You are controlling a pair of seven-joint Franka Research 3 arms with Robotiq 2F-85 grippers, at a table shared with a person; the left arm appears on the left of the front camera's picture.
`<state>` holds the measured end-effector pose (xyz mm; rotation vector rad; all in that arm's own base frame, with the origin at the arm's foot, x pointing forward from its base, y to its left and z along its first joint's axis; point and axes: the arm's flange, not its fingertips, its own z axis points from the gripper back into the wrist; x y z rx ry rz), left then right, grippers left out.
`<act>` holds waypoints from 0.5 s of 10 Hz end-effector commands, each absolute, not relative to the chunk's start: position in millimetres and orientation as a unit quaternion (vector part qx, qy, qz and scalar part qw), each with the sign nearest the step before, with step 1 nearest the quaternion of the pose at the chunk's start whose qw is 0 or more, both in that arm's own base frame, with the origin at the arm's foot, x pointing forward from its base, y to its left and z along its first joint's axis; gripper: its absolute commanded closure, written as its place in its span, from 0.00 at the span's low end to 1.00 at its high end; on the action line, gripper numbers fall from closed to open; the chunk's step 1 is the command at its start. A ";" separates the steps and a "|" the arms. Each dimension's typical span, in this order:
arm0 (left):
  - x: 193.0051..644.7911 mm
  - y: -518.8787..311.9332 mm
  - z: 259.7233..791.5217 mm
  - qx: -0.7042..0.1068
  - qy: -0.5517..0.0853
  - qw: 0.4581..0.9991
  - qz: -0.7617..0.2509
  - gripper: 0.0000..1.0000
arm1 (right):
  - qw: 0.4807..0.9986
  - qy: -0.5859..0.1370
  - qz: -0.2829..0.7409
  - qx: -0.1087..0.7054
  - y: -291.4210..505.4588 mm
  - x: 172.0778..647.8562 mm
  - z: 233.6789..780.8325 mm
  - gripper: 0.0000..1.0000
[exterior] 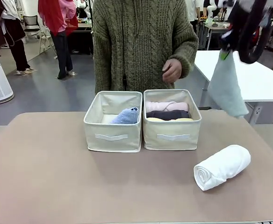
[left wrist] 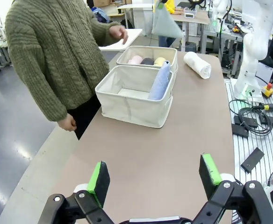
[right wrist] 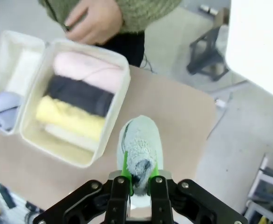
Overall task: Sort the towels based on their folding style.
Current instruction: Pick up another triangle-folded towel from the table and place it in the left Fabric basket.
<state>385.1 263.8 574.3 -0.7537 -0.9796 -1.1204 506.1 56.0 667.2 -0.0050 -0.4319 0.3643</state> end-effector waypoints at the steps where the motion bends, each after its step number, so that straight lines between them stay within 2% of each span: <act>1: 382.0 265.0 574.4 -0.333 -0.433 0.669 -0.504 0.00 | 0.955 -0.214 0.202 -0.027 65.4 461.9 672.4 0.97; 3: 382.0 265.0 574.4 -0.333 -0.433 0.669 -0.504 0.00 | 0.963 -0.202 0.163 -0.073 27.6 412.9 670.6 0.97; 5: 382.0 265.0 574.4 -0.333 -0.433 0.669 -0.504 0.00 | 0.969 -0.217 0.065 -0.103 -82.6 286.9 674.7 0.97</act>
